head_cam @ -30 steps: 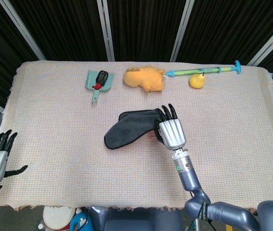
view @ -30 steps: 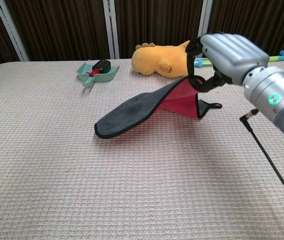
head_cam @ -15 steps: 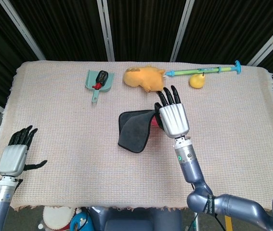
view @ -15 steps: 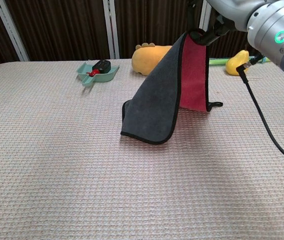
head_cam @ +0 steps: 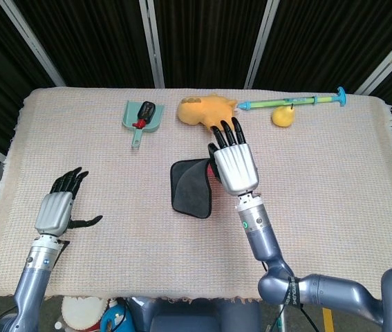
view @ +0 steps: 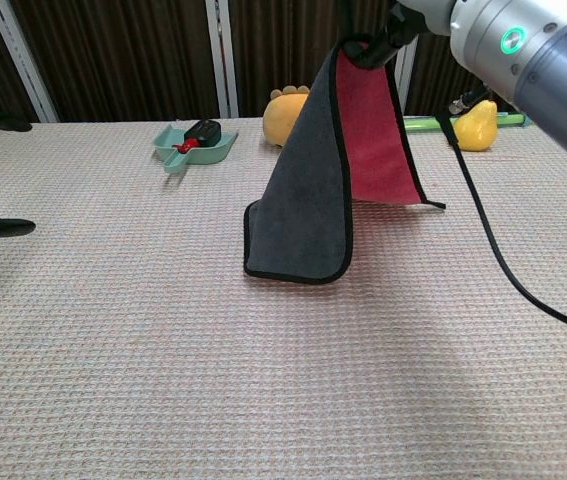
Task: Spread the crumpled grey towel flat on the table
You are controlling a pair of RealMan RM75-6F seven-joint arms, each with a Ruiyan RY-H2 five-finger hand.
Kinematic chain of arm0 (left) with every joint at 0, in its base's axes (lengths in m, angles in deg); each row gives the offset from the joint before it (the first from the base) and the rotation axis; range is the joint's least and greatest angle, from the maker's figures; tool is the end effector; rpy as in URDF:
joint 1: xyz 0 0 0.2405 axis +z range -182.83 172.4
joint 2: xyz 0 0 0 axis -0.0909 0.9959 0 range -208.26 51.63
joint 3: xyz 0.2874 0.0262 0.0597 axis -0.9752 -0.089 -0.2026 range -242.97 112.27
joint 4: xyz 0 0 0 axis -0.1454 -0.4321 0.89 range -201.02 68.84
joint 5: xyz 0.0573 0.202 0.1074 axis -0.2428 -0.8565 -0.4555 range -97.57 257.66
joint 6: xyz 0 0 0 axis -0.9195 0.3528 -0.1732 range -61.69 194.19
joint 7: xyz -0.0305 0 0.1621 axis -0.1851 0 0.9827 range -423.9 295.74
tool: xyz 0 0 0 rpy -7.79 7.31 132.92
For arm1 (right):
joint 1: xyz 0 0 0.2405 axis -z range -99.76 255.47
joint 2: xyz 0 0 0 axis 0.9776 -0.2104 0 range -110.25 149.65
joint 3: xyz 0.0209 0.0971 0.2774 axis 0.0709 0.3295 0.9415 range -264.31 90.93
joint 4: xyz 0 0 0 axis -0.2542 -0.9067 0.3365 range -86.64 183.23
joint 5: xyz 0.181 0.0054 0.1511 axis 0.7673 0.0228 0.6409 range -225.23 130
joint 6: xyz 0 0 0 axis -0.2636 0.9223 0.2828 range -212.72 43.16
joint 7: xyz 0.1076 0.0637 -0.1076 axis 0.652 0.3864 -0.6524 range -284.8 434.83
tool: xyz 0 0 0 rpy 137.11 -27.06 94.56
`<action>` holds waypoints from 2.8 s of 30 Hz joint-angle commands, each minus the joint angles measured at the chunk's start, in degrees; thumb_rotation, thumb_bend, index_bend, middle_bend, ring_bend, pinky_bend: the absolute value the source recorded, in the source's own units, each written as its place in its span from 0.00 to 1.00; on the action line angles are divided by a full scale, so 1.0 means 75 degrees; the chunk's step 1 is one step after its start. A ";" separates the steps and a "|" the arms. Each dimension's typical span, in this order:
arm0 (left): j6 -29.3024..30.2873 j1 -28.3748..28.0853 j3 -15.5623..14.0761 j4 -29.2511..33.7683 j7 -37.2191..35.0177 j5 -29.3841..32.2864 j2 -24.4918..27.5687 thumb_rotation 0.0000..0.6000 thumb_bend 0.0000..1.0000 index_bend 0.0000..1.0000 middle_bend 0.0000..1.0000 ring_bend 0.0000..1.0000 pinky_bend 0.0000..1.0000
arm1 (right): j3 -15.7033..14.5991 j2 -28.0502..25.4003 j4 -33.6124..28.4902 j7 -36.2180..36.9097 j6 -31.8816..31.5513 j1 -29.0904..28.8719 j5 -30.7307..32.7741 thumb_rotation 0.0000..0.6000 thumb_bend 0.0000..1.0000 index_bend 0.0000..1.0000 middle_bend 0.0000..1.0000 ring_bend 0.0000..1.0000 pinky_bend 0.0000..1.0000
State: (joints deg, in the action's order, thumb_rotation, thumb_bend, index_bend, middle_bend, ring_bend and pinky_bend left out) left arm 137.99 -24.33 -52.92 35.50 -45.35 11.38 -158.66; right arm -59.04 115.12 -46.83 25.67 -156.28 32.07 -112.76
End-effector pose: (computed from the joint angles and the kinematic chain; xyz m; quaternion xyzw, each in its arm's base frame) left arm -0.2458 0.3027 0.0383 -0.5924 -0.4619 -0.4187 0.5103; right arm -0.0318 -0.4080 0.0163 0.6517 -0.2214 0.4898 0.5351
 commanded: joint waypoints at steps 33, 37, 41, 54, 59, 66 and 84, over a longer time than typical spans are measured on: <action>-0.0610 -0.0998 0.0204 -0.1138 -0.0073 0.0654 -0.1088 1.00 0.01 0.08 0.02 0.00 0.08 | 0.1018 0.1688 0.2589 -0.0655 -0.0280 -0.2733 0.1687 1.00 0.55 0.63 0.22 0.12 0.07; -0.0393 -0.1198 0.0385 -0.1394 -0.0069 0.0670 -0.1680 1.00 0.01 0.02 0.01 0.00 0.08 | 0.0935 0.1728 0.2685 -0.0577 -0.0345 -0.2784 0.1680 1.00 0.55 0.63 0.22 0.12 0.07; -0.0100 -0.1350 0.0496 -0.1572 -0.0064 0.0615 -0.2296 1.00 0.00 0.00 0.00 0.00 0.08 | 0.0877 0.1713 0.2633 -0.0584 -0.0468 -0.2799 0.1678 1.00 0.55 0.63 0.22 0.12 0.07; 0.0254 -0.1808 0.0512 -0.2295 0.0771 0.0644 -0.3414 1.00 0.00 0.00 0.00 0.00 0.07 | 0.0726 0.1531 0.2070 -0.0776 -0.0858 -0.2740 0.1682 1.00 0.55 0.63 0.22 0.12 0.07; 0.0297 -0.1892 0.0466 -0.2724 0.0778 0.0593 -0.3773 1.00 0.00 0.00 0.00 0.00 0.07 | 0.0706 0.1438 0.1862 -0.0859 -0.0984 -0.2722 0.1712 1.00 0.54 0.63 0.22 0.12 0.07; 0.0258 -0.1978 0.0385 -0.3241 0.0727 0.0512 -0.4126 1.00 0.00 0.00 0.00 0.00 0.07 | 0.0638 0.1331 0.1680 -0.0917 -0.1106 -0.2691 0.1733 1.00 0.55 0.63 0.22 0.12 0.07; 0.0092 -0.2419 0.0586 -0.4369 0.0575 0.0232 -0.4897 1.00 0.00 0.00 0.00 0.00 0.07 | 0.0558 0.1153 0.1475 -0.0885 -0.1220 -0.2690 0.1761 1.00 0.55 0.63 0.22 0.12 0.07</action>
State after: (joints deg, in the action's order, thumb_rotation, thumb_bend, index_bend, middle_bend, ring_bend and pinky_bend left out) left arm 138.91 -42.11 -48.79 3.15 -40.94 13.27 -195.00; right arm -54.86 123.78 -35.76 19.04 -165.43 11.90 -99.56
